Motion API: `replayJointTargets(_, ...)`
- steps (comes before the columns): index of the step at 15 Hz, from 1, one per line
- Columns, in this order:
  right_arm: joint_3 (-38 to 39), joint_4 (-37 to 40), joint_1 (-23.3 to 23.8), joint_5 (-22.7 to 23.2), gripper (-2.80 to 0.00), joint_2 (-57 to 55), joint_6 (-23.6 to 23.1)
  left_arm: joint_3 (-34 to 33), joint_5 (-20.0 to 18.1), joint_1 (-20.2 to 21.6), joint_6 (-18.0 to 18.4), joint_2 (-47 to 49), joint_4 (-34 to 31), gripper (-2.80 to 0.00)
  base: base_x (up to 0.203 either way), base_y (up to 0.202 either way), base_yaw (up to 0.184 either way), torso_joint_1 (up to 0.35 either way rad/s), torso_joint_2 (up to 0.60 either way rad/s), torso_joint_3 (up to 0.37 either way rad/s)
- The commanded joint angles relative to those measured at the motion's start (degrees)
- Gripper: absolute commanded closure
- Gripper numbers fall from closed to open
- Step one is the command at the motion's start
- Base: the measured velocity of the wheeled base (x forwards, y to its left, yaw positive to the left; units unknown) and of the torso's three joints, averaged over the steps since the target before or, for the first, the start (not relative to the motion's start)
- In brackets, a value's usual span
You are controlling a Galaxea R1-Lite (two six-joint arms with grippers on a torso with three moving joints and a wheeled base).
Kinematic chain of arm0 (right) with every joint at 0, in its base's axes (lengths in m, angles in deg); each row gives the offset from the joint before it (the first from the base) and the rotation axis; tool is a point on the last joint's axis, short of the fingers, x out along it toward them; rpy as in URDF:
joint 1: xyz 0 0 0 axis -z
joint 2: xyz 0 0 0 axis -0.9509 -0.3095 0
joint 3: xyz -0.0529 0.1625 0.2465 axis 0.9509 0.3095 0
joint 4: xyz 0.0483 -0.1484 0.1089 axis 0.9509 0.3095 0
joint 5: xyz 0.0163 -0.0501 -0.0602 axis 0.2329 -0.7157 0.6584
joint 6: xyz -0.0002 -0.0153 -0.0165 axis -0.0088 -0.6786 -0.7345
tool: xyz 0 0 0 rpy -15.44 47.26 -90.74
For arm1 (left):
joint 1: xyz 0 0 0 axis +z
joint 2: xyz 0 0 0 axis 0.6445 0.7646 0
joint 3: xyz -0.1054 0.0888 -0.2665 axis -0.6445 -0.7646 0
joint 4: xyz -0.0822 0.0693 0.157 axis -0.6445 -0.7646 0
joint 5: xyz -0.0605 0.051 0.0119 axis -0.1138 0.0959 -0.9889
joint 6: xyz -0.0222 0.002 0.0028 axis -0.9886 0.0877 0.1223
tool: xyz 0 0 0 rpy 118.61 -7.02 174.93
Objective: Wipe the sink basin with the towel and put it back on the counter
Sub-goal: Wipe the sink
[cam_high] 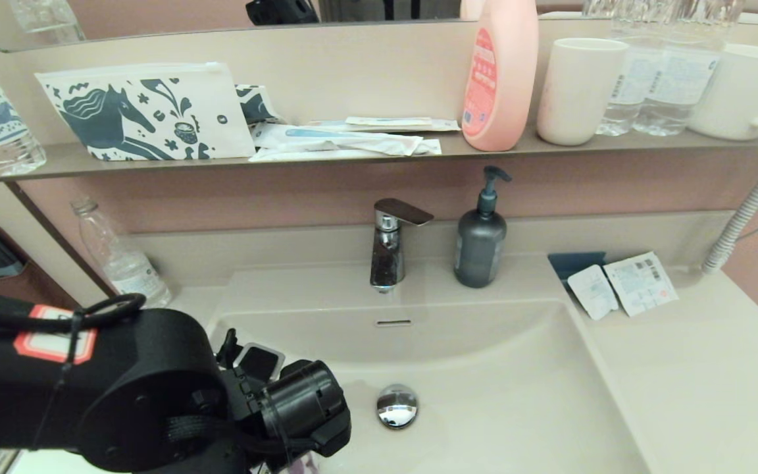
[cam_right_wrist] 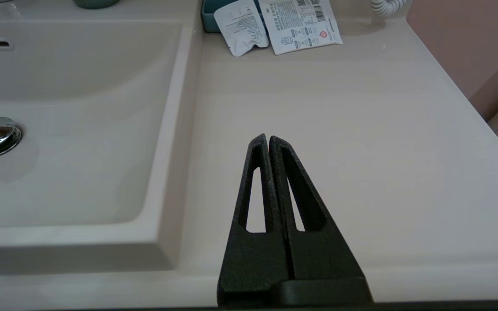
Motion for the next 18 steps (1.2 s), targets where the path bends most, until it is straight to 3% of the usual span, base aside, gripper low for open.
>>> replayJointTargets(1, 0.0, 0.0, -0.1, 0.0, 0.00, 0.0, 0.0, -5.3, 0.2, 0.6, 0.4, 2.2, 11.5, 0.00, 0.000, 0.000, 0.000, 0.000, 0.00, 0.000)
replayJointTargets(6, 0.0, 0.0, 0.0, 0.0, 0.00, 0.0, 0.0, -9.6, 0.2, 3.5, 2.0, 8.9, 21.7, 0.00, 0.000, 0.000, 0.000, 0.000, 0.00, 0.000)
replayJointTargets(10, 0.0, 0.0, 0.0, 0.0, 0.00, 0.0, 0.0, -15.3, 0.1, 9.1, 13.2, 8.7, 35.8, 0.00, 0.000, 0.000, 0.000, 0.000, 0.00, 0.000)
replayJointTargets(14, 0.0, 0.0, 0.0, 0.0, 0.00, 0.0, 0.0, -15.6, 0.0, 14.1, 20.2, 9.2, 43.3, 0.00, 0.000, 0.000, 0.000, 0.000, 0.00, 0.000)
replayJointTargets(18, 0.0, 0.0, 0.0, 0.0, 0.00, 0.0, 0.0, -15.7, -0.2, 19.1, 29.8, 11.0, 52.2, 0.00, 0.000, 0.000, 0.000, 0.000, 0.00, 0.000)
